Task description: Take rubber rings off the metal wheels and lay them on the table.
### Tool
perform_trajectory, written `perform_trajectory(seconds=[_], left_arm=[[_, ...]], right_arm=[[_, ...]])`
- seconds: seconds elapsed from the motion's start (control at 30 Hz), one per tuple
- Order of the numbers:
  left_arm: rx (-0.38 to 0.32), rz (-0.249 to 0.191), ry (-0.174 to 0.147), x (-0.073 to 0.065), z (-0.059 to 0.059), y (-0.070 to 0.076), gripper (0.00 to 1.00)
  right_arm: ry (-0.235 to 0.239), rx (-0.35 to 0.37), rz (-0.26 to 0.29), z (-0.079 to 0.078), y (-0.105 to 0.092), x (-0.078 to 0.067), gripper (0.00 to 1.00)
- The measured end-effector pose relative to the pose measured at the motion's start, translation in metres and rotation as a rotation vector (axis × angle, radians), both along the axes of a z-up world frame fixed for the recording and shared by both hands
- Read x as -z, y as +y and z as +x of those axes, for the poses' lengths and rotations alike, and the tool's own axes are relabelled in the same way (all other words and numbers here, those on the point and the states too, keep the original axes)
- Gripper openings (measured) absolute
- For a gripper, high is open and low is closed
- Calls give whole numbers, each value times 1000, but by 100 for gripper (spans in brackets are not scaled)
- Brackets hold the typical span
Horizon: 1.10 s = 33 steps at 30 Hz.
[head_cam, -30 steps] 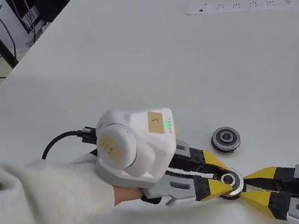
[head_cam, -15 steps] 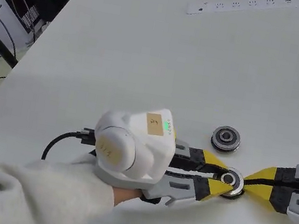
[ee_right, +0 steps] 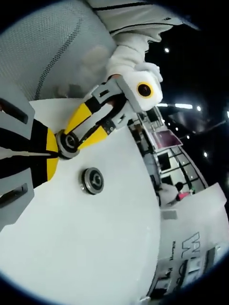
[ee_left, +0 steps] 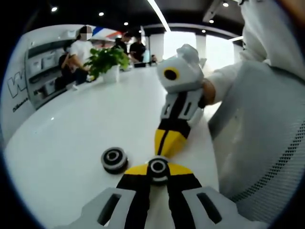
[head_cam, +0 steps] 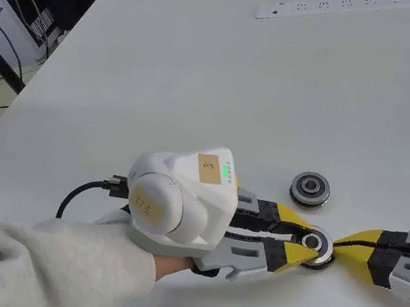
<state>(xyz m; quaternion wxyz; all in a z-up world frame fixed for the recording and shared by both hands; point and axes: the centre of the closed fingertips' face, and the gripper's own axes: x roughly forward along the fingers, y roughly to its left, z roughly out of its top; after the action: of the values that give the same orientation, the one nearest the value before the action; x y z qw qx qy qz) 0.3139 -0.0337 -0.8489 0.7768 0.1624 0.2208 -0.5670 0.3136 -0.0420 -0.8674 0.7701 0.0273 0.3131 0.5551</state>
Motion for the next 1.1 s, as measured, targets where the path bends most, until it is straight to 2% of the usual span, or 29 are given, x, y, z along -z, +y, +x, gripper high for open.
perform_trajectory(seconds=[0.03,0.13,0.2,0.23,0.37,0.43,0.5,0.6,0.67,0.73,0.77,0.8,0.83,0.87,0.9,0.93,1.03,1.1], left_arm=[[0,-1,0,0,0,0,13],[0,-1,-2,0,0,0,13],[0,-2,-3,0,0,0,13],[-3,-2,-4,0,0,-1,13],[-2,0,-7,0,0,-1,13],[-1,0,-9,0,0,-1,13],[0,1,-11,0,0,-1,13],[3,2,-14,0,0,-1,13],[4,2,-15,1,0,-1,13],[6,3,-17,1,-1,-1,13],[5,3,-18,1,-1,-1,13],[5,4,-19,1,0,-1,13],[4,4,-19,1,0,-1,13],[4,4,-20,1,0,-1,13],[3,4,-20,1,0,-1,13],[2,4,-20,1,0,-1,13],[2,5,-21,1,0,0,13],[2,5,-22,1,0,0,13]], right_arm=[[50,24,17,1,0,0,0],[131,69,63,3,-1,-1,0],[197,102,98,4,-2,-1,0],[246,132,125,5,-2,-2,0],[315,165,173,6,-4,-3,0],[358,177,221,8,-5,-8,0],[367,182,217,9,-5,-6,0],[438,198,268,9,-5,-10,0],[451,203,278,9,-5,-9,0],[445,206,269,10,-6,-7,0],[428,208,256,10,-5,-7,0],[368,195,219,11,-6,-6,0],[347,188,204,10,-6,-6,0],[277,168,161,11,-5,-5,0],[238,155,142,10,-4,-6,0],[178,137,116,11,-3,-7,0],[115,106,76,9,-2,-6,0],[9,65,8,8,-2,-4,0]])
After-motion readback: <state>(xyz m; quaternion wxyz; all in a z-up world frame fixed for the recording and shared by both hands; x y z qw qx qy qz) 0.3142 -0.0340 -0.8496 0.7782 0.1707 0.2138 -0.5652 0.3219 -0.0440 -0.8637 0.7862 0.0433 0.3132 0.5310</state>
